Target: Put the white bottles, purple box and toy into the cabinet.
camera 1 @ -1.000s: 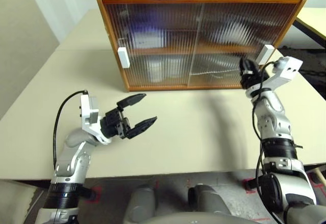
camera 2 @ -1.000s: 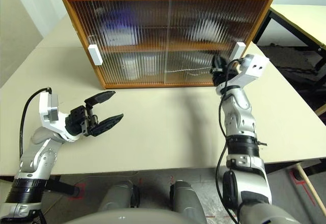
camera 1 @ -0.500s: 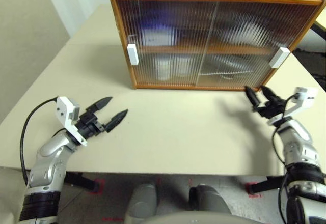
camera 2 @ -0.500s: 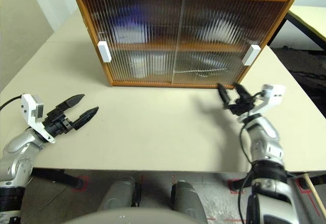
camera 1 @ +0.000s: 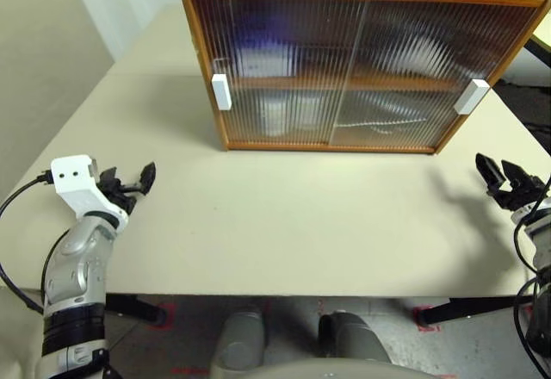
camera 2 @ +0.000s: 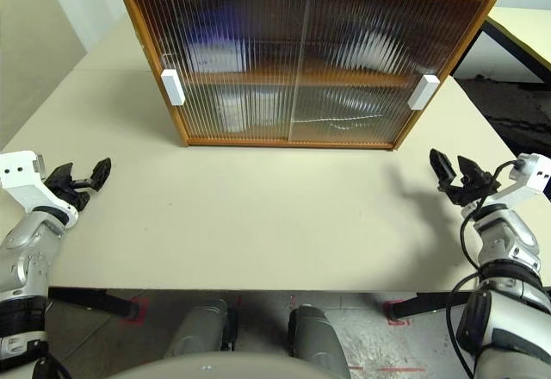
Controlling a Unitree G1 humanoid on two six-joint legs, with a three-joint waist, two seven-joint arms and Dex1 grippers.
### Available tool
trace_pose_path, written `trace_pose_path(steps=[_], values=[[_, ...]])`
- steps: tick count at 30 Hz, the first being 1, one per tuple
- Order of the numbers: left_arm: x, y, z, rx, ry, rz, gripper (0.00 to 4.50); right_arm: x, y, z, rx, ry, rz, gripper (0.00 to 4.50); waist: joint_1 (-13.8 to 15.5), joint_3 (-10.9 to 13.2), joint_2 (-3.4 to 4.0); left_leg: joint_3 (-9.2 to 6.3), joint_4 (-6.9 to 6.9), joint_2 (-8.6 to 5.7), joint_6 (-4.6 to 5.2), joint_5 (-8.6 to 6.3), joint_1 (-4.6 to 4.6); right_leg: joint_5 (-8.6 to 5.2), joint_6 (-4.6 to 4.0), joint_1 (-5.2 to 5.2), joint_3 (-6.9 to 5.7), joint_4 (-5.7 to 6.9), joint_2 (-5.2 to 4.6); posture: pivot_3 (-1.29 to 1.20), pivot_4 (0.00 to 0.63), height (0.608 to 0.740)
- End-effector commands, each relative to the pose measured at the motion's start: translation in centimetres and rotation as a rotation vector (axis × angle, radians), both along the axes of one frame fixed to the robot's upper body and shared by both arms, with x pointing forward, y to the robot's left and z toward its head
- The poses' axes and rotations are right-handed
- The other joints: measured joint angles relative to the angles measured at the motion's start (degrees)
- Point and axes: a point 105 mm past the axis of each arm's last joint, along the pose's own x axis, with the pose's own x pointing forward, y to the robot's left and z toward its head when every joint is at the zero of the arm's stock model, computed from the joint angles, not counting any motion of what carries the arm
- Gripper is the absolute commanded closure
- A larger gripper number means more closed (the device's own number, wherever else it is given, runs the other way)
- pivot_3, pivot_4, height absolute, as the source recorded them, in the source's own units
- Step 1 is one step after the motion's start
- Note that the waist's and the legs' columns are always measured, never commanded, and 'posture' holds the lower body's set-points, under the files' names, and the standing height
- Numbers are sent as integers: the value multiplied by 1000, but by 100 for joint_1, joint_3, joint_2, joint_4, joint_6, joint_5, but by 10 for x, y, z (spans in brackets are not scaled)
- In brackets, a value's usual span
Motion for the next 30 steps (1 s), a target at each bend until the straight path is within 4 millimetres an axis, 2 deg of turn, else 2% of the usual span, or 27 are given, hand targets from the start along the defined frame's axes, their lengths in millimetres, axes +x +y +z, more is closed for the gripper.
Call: trace_pose_path(steps=[1,4,10,15,21,26,30], values=[[5,-5,4,-5,-36,-10,0,2,-1,7,31,-30,25,10,17,2,-13,1,1,0,-2,-1,-1,2,0,0,0,-1,-1,285,24,740],[8,-11,13,41,-91,-65,0,5,-6,16,3,-44,25,10,40,5,-21,5,5,1,-28,-16,-1,8,-4,1,0,-3,-1,275,20,740],[17,-14,19,62,-112,-91,0,0,-20,20,3,-46,-37,10,122,0,-27,6,5,-1,-29,-16,-1,8,-6,1,0,-4,0,255,11,740],[22,-15,21,72,-136,-106,0,-1,-10,12,-41,-15,30,10,116,-4,-32,10,6,-2,-28,-16,-2,9,-5,0,4,-4,0,249,7,740],[26,-14,18,78,-148,-116,0,-6,-10,4,-49,13,28,10,121,-14,-42,10,10,-2,-28,-15,-1,14,-5,1,3,-2,0,251,0,740],[28,-13,15,74,-149,-120,0,-4,-18,17,-35,-38,-6,10,116,-27,-52,17,14,0,-27,-15,1,20,-5,1,7,-1,0,248,5,740],[27,-13,15,73,-154,-123,0,-5,-18,19,-34,-44,11,10,119,-29,-54,18,20,1,-28,-15,0,21,-5,1,7,0,0,249,6,740]])
